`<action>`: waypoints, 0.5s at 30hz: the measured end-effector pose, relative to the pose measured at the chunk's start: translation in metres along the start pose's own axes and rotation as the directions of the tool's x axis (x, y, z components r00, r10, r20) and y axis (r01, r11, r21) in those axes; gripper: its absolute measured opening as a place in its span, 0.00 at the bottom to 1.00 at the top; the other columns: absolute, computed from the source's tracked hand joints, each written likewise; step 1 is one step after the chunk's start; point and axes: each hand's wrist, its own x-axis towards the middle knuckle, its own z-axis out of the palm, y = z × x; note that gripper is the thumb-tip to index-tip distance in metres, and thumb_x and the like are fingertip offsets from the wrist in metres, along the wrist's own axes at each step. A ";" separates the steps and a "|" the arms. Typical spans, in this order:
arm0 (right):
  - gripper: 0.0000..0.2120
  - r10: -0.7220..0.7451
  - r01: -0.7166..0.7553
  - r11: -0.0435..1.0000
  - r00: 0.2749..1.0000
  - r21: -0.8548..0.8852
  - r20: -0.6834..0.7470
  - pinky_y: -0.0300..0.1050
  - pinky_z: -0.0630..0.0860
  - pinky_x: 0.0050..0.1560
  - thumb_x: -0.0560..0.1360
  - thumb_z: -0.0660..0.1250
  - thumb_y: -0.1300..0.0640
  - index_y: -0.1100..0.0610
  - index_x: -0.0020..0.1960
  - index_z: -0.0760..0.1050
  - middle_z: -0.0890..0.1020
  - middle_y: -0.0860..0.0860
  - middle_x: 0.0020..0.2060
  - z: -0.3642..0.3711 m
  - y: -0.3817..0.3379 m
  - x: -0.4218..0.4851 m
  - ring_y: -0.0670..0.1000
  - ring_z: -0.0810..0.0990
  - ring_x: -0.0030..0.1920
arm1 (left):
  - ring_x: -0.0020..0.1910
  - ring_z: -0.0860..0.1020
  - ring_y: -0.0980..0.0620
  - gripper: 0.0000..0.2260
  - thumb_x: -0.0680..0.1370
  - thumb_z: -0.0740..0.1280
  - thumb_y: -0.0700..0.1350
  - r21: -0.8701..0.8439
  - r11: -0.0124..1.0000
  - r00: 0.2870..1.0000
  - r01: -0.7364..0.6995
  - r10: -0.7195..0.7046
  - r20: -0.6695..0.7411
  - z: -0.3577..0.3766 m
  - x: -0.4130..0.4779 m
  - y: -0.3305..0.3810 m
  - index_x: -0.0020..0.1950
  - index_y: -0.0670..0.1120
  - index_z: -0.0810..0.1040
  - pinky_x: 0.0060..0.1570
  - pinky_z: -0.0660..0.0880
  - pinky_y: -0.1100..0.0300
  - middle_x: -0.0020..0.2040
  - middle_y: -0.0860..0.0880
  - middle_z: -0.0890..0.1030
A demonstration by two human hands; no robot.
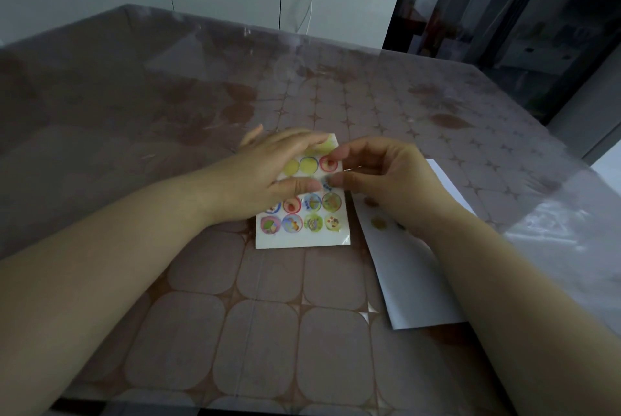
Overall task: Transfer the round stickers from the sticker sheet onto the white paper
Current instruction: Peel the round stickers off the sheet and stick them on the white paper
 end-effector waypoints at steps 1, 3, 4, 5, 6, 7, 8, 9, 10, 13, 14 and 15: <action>0.10 -0.002 0.001 1.000 0.999 -0.011 -0.037 0.41 0.71 0.35 0.67 0.74 0.64 0.48 0.39 0.82 0.84 0.48 0.39 0.000 0.001 0.001 0.45 0.78 0.34 | 0.70 0.56 0.62 0.36 0.67 0.52 0.68 0.003 1.000 0.996 -0.003 0.003 -0.087 0.000 0.001 0.000 0.72 0.54 0.58 0.69 0.44 0.54 0.71 0.58 0.60; 0.10 0.010 -0.011 1.000 0.995 -0.014 -0.100 0.44 0.71 0.36 0.66 0.74 0.61 0.45 0.38 0.83 0.83 0.51 0.40 -0.001 0.001 0.001 0.43 0.73 0.31 | 0.72 0.56 0.53 0.37 0.68 0.62 0.65 -0.030 0.999 0.957 0.042 -0.049 -0.286 -0.001 0.004 0.003 0.72 0.50 0.59 0.69 0.50 0.57 0.74 0.50 0.59; 0.10 0.022 -0.023 1.000 0.992 -0.010 -0.123 0.41 0.72 0.34 0.66 0.74 0.59 0.44 0.38 0.83 0.83 0.49 0.38 -0.002 0.001 0.001 0.42 0.72 0.30 | 0.72 0.57 0.52 0.39 0.68 0.68 0.62 -0.118 0.987 0.921 0.110 -0.146 -0.361 -0.002 0.004 0.005 0.73 0.49 0.57 0.68 0.53 0.62 0.74 0.48 0.59; 0.09 0.034 -0.035 0.999 0.990 -0.006 -0.140 0.39 0.72 0.32 0.67 0.74 0.59 0.44 0.38 0.83 0.83 0.48 0.38 -0.002 0.000 0.002 0.42 0.72 0.29 | 0.71 0.60 0.52 0.41 0.67 0.72 0.58 -0.255 0.946 0.879 0.199 -0.288 -0.381 -0.003 0.005 0.007 0.73 0.48 0.56 0.65 0.56 0.64 0.73 0.48 0.60; 0.09 0.039 -0.040 0.999 0.988 -0.002 -0.150 0.39 0.73 0.32 0.67 0.74 0.58 0.44 0.38 0.82 0.83 0.47 0.38 -0.002 0.000 0.001 0.41 0.73 0.30 | 0.68 0.66 0.53 0.44 0.64 0.74 0.55 -0.421 0.865 0.836 0.274 -0.430 -0.340 -0.004 0.006 0.009 0.73 0.47 0.55 0.62 0.61 0.64 0.71 0.49 0.64; 0.09 0.034 -0.034 0.999 0.987 -0.002 -0.155 0.42 0.73 0.32 0.67 0.74 0.59 0.44 0.39 0.82 0.84 0.48 0.39 -0.001 -0.001 0.002 0.40 0.74 0.30 | 0.62 0.72 0.54 0.46 0.62 0.76 0.54 -0.585 0.749 0.811 0.312 -0.531 -0.247 -0.005 0.006 0.009 0.73 0.46 0.56 0.58 0.67 0.63 0.67 0.50 0.69; 0.09 0.020 -0.020 1.000 0.987 -0.002 -0.157 0.44 0.72 0.33 0.67 0.74 0.59 0.45 0.39 0.82 0.84 0.48 0.39 0.001 -0.001 0.001 0.40 0.75 0.30 | 0.55 0.78 0.54 0.45 0.59 0.77 0.52 -0.719 0.620 0.812 0.315 -0.568 -0.134 -0.006 0.006 0.011 0.71 0.45 0.59 0.54 0.73 0.61 0.63 0.50 0.75; 0.09 0.001 -0.002 1.000 0.988 -0.003 -0.157 0.46 0.71 0.33 0.67 0.74 0.60 0.46 0.40 0.82 0.84 0.48 0.38 0.002 -0.003 0.001 0.40 0.76 0.31 | 0.49 0.81 0.52 0.42 0.58 0.78 0.50 -0.813 0.509 0.841 0.282 -0.540 -0.046 -0.006 0.005 0.012 0.68 0.43 0.65 0.49 0.77 0.59 0.58 0.48 0.79; 0.09 -0.017 0.016 1.000 0.988 -0.006 -0.156 0.46 0.70 0.32 0.68 0.73 0.61 0.47 0.41 0.82 0.84 0.48 0.38 0.003 -0.004 0.000 0.41 0.77 0.32 | 0.47 0.82 0.50 0.36 0.59 0.78 0.47 -0.865 0.443 0.875 0.236 -0.484 -0.009 -0.004 0.006 0.012 0.64 0.42 0.70 0.47 0.79 0.56 0.53 0.46 0.82; 0.08 -0.091 0.090 0.996 0.982 -0.013 -0.168 0.32 0.69 0.26 0.68 0.73 0.63 0.52 0.45 0.81 0.83 0.46 0.36 0.008 -0.007 -0.001 0.42 0.78 0.33 | 0.47 0.83 0.47 0.26 0.61 0.75 0.40 -0.906 0.395 0.902 0.152 -0.431 -0.036 0.001 0.006 0.015 0.59 0.41 0.75 0.44 0.79 0.56 0.50 0.45 0.83; 0.09 -0.117 0.117 0.993 0.977 -0.014 -0.181 0.28 0.68 0.26 0.68 0.73 0.64 0.54 0.45 0.80 0.82 0.46 0.36 0.010 -0.008 -0.002 0.41 0.78 0.32 | 0.48 0.82 0.46 0.26 0.61 0.76 0.40 -0.913 0.386 0.901 0.130 -0.430 -0.053 0.002 0.006 0.017 0.59 0.41 0.75 0.46 0.79 0.55 0.50 0.44 0.83; 0.09 -0.138 0.138 0.990 0.971 -0.014 -0.196 0.25 0.67 0.25 0.68 0.73 0.64 0.55 0.46 0.80 0.81 0.47 0.35 0.012 -0.008 -0.002 0.40 0.78 0.32 | 0.48 0.82 0.45 0.26 0.62 0.76 0.39 -0.920 0.376 0.903 0.113 -0.425 -0.063 0.003 0.006 0.018 0.58 0.42 0.76 0.47 0.79 0.53 0.51 0.43 0.83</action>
